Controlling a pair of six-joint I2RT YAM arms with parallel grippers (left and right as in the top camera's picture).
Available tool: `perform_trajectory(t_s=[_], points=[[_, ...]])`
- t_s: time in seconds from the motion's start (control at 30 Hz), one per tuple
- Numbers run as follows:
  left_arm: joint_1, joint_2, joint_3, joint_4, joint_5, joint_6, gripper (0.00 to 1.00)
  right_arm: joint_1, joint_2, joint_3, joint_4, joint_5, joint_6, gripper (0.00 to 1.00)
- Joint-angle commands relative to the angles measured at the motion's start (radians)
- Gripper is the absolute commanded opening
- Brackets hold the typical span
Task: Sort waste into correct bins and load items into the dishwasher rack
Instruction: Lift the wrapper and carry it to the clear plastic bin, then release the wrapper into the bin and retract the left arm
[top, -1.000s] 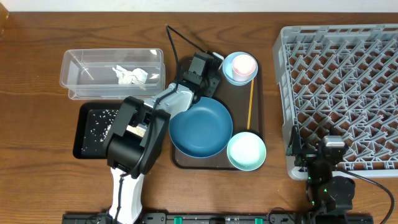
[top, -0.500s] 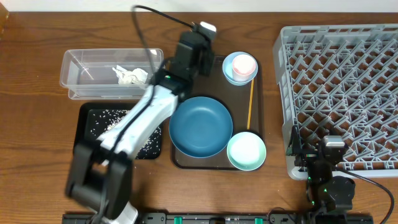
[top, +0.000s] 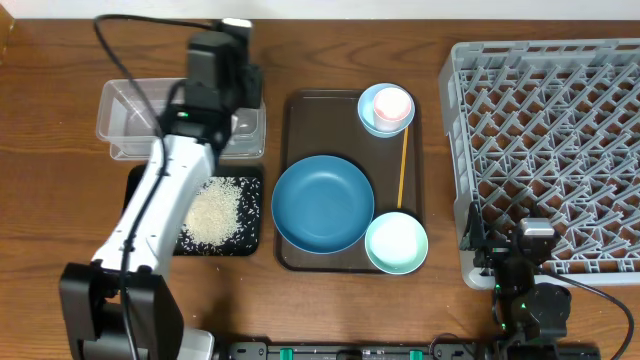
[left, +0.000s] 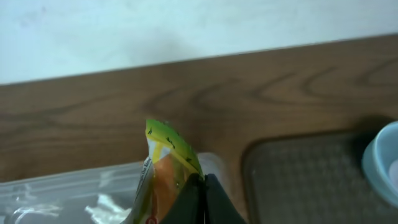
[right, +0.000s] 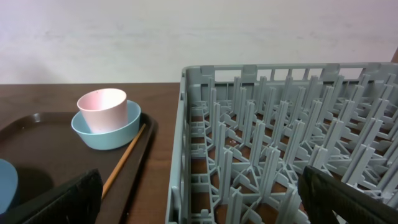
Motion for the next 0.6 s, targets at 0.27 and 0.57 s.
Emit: perform_trajectory(t_s=[0.27,0.57], points=[[0.236,0.059,-0.007,-0.073,0.441,0.15,0.06,0.01,-0.002,-0.002,-0.003,0.006,0.007,0.99],[0.302,0.121,-0.011,-0.093,0.452,0.151,0.17,0.01,-0.002,-0.002,-0.003,0.007,0.007,0.99]])
